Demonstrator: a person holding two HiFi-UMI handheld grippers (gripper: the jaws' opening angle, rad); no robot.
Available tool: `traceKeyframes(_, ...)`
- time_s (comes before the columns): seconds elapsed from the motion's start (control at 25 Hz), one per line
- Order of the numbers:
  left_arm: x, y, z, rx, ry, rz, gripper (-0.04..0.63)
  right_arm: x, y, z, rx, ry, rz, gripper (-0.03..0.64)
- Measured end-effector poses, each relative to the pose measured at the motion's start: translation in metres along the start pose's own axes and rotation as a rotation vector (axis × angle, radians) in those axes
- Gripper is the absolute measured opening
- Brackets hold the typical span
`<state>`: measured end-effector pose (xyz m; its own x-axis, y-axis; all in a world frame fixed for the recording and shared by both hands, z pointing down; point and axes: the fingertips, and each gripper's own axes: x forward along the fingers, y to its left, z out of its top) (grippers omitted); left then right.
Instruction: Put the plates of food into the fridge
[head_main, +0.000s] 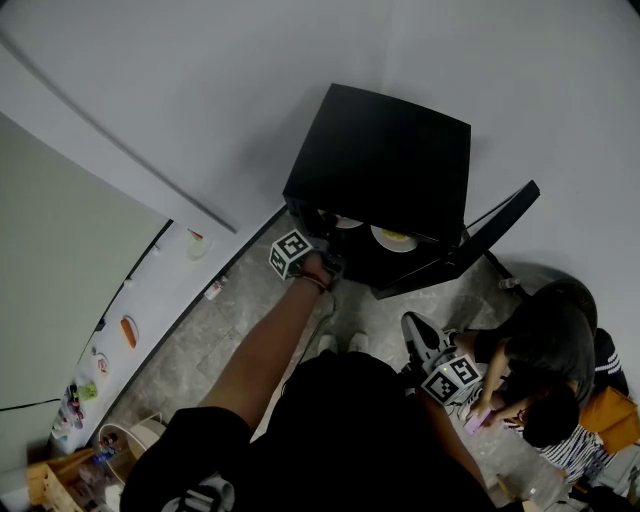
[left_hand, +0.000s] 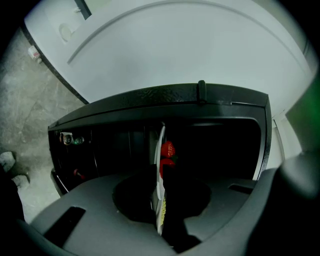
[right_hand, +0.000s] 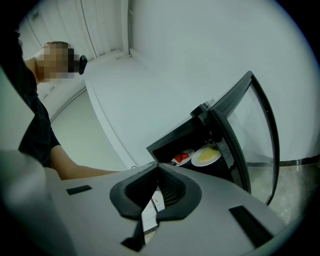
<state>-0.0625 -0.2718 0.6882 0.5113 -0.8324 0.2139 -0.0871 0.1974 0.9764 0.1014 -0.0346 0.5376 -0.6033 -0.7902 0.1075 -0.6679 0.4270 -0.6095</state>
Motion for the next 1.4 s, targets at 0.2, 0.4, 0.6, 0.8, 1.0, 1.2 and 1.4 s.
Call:
traceKeyframes(0.2, -0.002, -0.006, -0.003, -0.012, -0.005, -0.020, 0.100, -0.002, -0.001, -0.002, 0.006, 0.005, 0.003, 0.025)
traceKeyframes(0.4, -0.009, -0.005, -0.005, -0.008, -0.001, -0.023, 0.120, -0.002, 0.000, -0.002, 0.006, 0.004, 0.012, 0.025)
traceKeyframes(0.6, -0.018, -0.002, -0.005, -0.022, -0.011, -0.020, 0.130, 0.000, 0.001, -0.006, 0.008, 0.012, 0.024, 0.025)
traceKeyframes(0.8, -0.030, 0.003, -0.011, 0.002, 0.016, -0.004, 0.129, 0.000, 0.006, -0.007, 0.018, 0.014, 0.042, 0.025)
traceKeyframes(1.0, -0.050, 0.010, -0.027, 0.065, 0.081, 0.033, 0.104, 0.001, 0.010, -0.008, 0.021, 0.014, 0.064, 0.025)
traceKeyframes(1.2, -0.069, 0.012, -0.034, 0.020, 0.058, 0.009, 0.037, 0.003, 0.014, -0.010, 0.020, 0.019, 0.090, 0.025)
traceKeyframes(1.4, -0.090, -0.006, -0.060, 0.144, 0.131, -0.043, 0.023, 0.002, 0.019, -0.015, 0.023, 0.028, 0.106, 0.025)
